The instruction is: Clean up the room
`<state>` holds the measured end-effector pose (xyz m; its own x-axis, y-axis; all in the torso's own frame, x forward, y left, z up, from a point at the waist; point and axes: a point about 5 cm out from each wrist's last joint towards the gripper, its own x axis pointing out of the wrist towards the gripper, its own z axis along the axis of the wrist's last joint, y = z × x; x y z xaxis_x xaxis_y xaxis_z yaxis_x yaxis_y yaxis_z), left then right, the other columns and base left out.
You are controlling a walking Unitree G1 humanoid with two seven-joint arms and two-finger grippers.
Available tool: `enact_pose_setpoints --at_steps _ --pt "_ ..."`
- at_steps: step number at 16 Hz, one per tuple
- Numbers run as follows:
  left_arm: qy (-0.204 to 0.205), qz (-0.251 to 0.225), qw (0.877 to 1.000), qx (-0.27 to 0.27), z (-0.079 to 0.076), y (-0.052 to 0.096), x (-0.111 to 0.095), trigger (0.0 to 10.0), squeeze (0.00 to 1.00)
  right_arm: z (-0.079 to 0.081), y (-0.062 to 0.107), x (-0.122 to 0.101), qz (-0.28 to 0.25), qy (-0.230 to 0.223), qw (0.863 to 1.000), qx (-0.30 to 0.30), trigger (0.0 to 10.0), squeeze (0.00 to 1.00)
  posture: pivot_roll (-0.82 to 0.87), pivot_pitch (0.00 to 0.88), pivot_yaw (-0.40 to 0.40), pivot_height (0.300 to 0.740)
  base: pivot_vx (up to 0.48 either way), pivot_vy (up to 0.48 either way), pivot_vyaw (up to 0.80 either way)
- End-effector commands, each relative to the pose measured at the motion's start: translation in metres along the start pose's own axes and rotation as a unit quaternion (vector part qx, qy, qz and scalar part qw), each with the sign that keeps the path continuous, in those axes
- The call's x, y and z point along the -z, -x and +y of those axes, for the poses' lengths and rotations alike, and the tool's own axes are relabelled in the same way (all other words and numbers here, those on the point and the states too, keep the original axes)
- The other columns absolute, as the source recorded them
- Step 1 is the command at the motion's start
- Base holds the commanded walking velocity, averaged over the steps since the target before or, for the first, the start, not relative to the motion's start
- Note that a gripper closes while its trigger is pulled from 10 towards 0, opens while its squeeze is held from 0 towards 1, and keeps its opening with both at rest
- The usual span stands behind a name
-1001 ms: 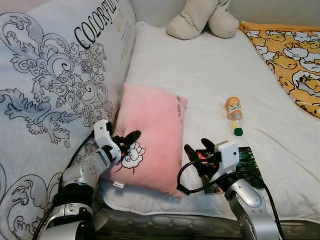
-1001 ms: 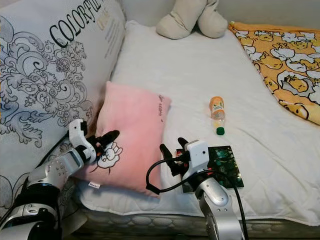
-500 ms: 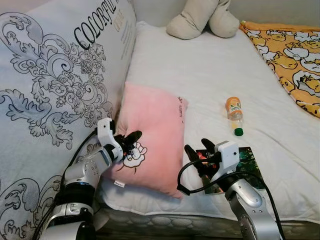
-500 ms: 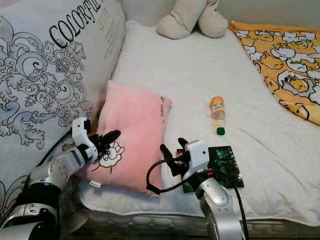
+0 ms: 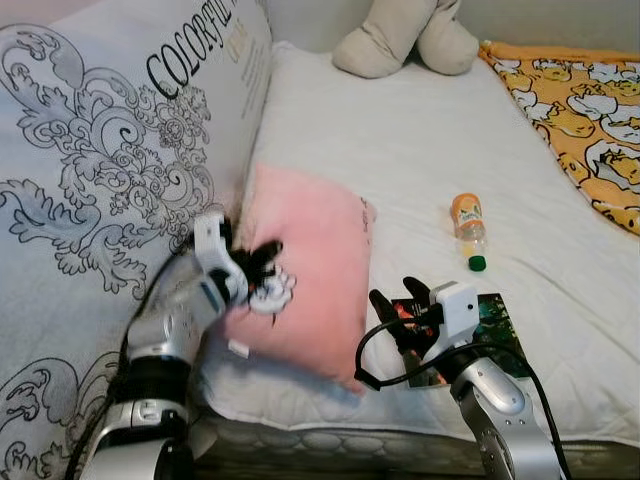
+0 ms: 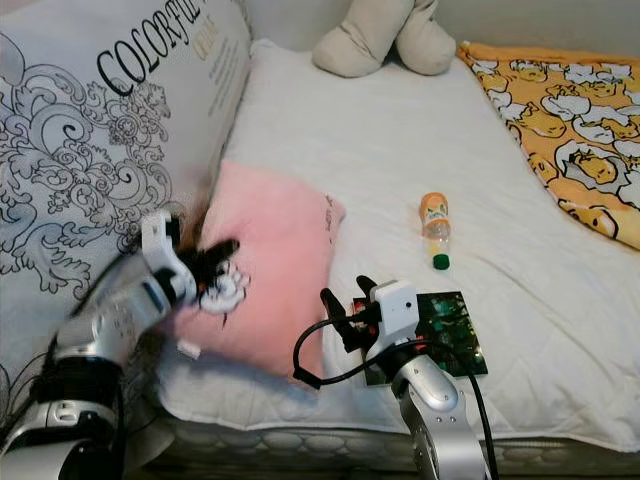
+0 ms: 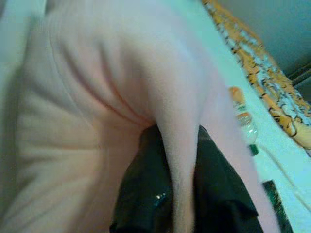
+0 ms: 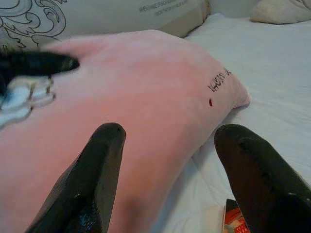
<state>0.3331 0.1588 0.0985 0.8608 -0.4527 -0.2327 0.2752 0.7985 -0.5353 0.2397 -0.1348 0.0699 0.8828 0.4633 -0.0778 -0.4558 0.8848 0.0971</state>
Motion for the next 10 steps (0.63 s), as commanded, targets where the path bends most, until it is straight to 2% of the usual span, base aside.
enact_pose_setpoints --at_steps 1,6,7,9,10 --pt "-0.023 -0.031 0.999 0.01 -0.008 0.0 -0.024 0.0 0.0 -0.002 -0.001 -0.003 -0.003 0.001 1.0 -0.001 10.0 0.0 -0.13 0.0 0.015 0.74 0.0 0.0 0.0" --pt "-0.068 -0.056 0.996 -0.022 -0.007 0.009 -0.043 0.0 0.0 -0.002 -0.001 -0.003 -0.001 0.002 1.0 -0.004 10.0 0.0 -0.13 0.0 0.014 0.74 0.0 0.0 0.0" --pt "-0.106 -0.074 0.991 -0.047 -0.005 0.016 -0.053 0.0 0.0 -0.002 0.0 -0.002 0.001 0.004 1.0 -0.004 10.0 0.0 -0.13 0.0 0.009 0.74 0.0 0.0 0.0" --pt "-0.148 -0.099 0.981 -0.076 -0.003 0.024 -0.067 0.0 0.0 -0.003 0.001 -0.002 0.003 0.005 1.0 -0.005 10.0 0.0 -0.12 0.0 0.007 0.74 0.0 0.0 0.0" --pt "-0.172 -0.124 0.972 -0.099 -0.002 0.031 -0.081 0.0 0.0 -0.003 0.0 -0.001 0.004 0.005 1.0 -0.006 10.0 0.0 -0.12 0.0 0.004 0.74 0.0 0.0 0.0"
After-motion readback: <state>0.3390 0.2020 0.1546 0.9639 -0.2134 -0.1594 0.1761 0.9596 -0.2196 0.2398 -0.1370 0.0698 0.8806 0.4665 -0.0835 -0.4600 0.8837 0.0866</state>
